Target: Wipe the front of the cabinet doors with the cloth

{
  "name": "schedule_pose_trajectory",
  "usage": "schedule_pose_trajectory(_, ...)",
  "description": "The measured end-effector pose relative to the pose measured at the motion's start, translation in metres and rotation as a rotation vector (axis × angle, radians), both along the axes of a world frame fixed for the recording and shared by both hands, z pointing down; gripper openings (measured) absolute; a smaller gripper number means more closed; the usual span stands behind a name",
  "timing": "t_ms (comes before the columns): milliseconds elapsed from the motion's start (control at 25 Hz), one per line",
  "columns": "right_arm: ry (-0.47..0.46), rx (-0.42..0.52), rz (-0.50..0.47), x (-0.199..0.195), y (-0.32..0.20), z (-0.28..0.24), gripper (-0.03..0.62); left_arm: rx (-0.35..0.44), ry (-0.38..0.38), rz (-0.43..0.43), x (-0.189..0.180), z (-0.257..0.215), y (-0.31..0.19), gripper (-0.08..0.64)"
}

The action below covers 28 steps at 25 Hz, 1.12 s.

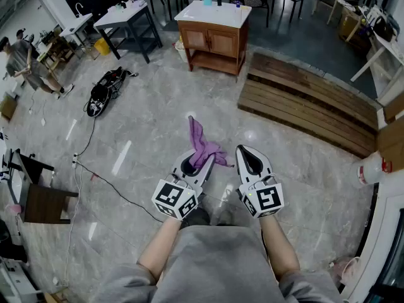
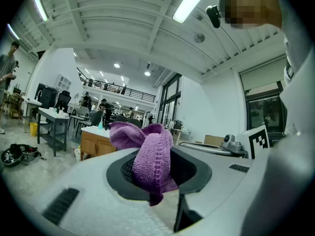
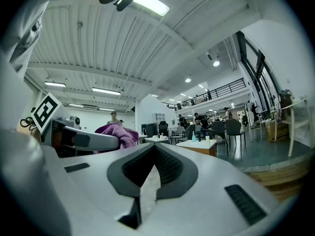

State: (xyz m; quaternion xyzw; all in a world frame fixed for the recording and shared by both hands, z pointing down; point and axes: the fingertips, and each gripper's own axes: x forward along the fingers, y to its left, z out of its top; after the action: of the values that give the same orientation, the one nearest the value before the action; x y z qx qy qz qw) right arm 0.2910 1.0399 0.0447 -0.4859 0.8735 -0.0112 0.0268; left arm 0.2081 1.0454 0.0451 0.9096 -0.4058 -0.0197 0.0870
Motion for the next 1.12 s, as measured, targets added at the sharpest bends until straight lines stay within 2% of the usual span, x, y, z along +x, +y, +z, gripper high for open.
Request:
schedule_pose_trajectory(320, -0.041, 0.010, -0.004, -0.004, -0.037, 0.005, 0.009, 0.009, -0.014, -0.019, -0.011, 0.008, -0.039, 0.104)
schedule_pose_trajectory(480, -0.027, -0.002, -0.002, -0.010, -0.067, 0.009, 0.009, -0.009, 0.002, -0.036, -0.021, 0.014, -0.073, 0.104)
schedule_pose_trajectory(920, 0.021, -0.031, 0.032, -0.048, -0.179, 0.009, 0.011, -0.034, 0.046, -0.001, -0.056, 0.017, -0.185, 0.104)
schedule_pose_trajectory(1120, 0.029, -0.057, 0.047, -0.073, -0.224, 0.018, 0.011, -0.040, 0.056, -0.004, -0.086, 0.017, -0.231, 0.104)
